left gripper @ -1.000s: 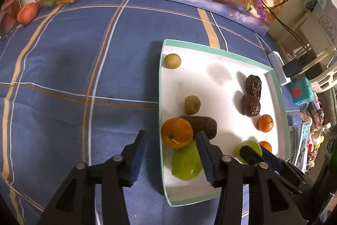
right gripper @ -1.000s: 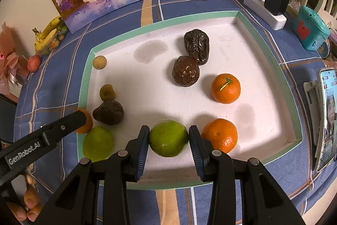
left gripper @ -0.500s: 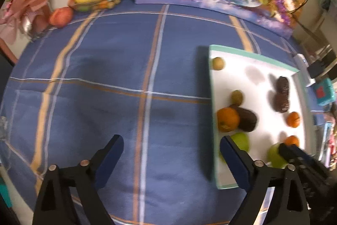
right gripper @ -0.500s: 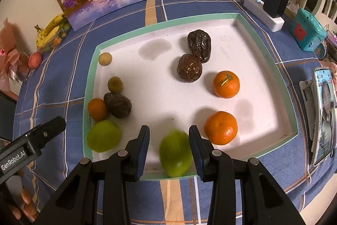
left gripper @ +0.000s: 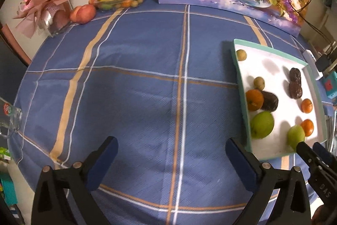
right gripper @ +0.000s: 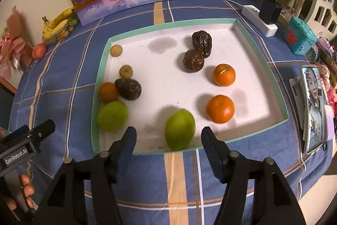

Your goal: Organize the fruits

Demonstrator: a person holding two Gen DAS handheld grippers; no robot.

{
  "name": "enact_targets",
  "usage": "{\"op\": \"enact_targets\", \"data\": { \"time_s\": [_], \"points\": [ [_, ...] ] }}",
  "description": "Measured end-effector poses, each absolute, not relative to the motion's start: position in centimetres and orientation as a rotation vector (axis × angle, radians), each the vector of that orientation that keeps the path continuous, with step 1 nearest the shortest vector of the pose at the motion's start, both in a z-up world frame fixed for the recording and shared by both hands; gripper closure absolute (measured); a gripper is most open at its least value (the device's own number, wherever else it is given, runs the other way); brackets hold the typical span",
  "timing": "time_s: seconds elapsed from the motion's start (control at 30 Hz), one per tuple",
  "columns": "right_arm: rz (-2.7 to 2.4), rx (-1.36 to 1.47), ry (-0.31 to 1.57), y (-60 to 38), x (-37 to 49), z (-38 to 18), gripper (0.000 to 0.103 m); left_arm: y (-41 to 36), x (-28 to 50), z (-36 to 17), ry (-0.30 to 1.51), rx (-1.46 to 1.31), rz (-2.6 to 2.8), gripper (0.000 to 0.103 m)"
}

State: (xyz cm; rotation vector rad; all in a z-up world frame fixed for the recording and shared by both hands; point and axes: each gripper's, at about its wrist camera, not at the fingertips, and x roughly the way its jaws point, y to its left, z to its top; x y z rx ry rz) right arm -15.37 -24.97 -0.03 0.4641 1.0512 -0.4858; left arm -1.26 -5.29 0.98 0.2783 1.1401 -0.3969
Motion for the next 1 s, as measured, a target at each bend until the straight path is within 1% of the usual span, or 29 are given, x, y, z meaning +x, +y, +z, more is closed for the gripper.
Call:
{"op": "enact_targets", "data": {
  "time_s": [0.03, 0.1, 0.13, 0.23, 0.4, 1.0],
  "points": [
    [-0.486, 0.458, 1.049, -24.6, -15.6, 0.0, 0.036, -4.9, -1.4, 1.0, 1.137, 0.281, -0.402, 0.0],
    [-0.485, 0.455, 1.042, -24.1, -16.1, 0.0, 0.025, -4.3, -2.1, 1.1, 1.127, 0.304, -0.421, 0.0],
    [-0.486, 0.454, 1.038, -23.8, -16.4, 0.0, 0.022, -4.1, -2.3, 1.0, 1.121, 0.327, -0.423, 0.0],
    [-0.491, 0.442, 1.022, -23.0, -17.3, 0.2, 0.022, -3.3, -2.8, 0.9, 1.113, 0.359, -0.416, 0.0],
    [-0.488, 0.434, 0.999, -22.0, -18.3, 0.6, 0.022, -2.3, -2.9, 1.7, 1.103, 0.324, -0.415, 0.0],
    [-0.485, 0.397, 0.952, -21.1, -18.5, 1.6, 0.022, -2.6, -3.7, 2.3, 1.085, 0.389, -0.339, 0.0]
  ]
}}
